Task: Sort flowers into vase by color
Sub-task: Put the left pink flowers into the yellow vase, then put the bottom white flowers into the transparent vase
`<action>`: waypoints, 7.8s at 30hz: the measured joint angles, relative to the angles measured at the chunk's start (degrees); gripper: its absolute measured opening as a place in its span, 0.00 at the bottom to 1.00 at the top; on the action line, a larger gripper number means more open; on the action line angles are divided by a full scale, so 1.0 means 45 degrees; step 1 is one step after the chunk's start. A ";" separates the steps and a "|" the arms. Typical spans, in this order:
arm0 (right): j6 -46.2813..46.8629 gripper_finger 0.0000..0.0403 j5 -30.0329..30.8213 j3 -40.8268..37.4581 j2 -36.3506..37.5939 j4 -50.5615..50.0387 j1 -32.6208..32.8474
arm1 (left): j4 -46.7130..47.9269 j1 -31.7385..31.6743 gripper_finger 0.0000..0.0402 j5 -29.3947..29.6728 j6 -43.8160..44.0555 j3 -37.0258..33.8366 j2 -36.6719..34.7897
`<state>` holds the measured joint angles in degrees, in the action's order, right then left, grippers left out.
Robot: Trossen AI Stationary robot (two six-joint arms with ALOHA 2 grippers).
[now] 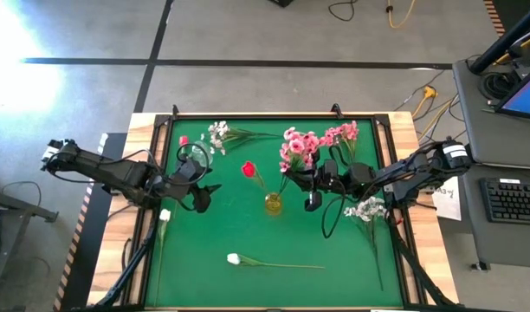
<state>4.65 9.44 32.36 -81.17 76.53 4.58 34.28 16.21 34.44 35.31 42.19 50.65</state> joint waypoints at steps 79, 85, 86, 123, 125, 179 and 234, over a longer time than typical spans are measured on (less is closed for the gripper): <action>0.3737 0.69 -0.0147 0.0005 0.3655 -1.0090 0.0039 | 0.4752 -0.0015 0.71 -0.2240 0.6312 0.0068 -0.0010; 0.4337 0.69 -0.0228 0.0000 0.4166 -1.1057 0.0039 | 0.6024 -0.0015 0.71 -0.2480 0.7335 0.0069 0.0005; 0.4421 0.69 -0.0230 0.0000 0.4326 -1.1317 0.0039 | 0.6293 -0.0015 0.71 -0.2497 0.7559 0.0068 0.0006; 1.0341 0.60 -0.0072 0.0000 0.5702 -2.0261 -0.1636 | 0.6941 -0.0015 0.71 -0.3094 0.7800 0.0073 0.1013; 1.0407 0.60 -0.0084 0.0000 0.5702 -2.0522 -0.2017 | 0.6929 -0.0012 0.71 -0.3084 0.7691 0.0069 0.1025; 1.3078 0.59 -0.5092 0.6115 0.5941 -3.5828 -0.1754 | 0.6917 -0.0010 0.71 -0.2283 0.6939 0.0073 0.1001; 2.4090 0.66 -0.3876 0.0225 0.2524 -2.7211 0.8519 | 0.6790 -0.0011 0.71 -0.1418 0.6242 0.0073 0.0996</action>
<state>113.06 -8.00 33.37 -69.81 -45.92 42.92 64.84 16.16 28.05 63.40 42.52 55.13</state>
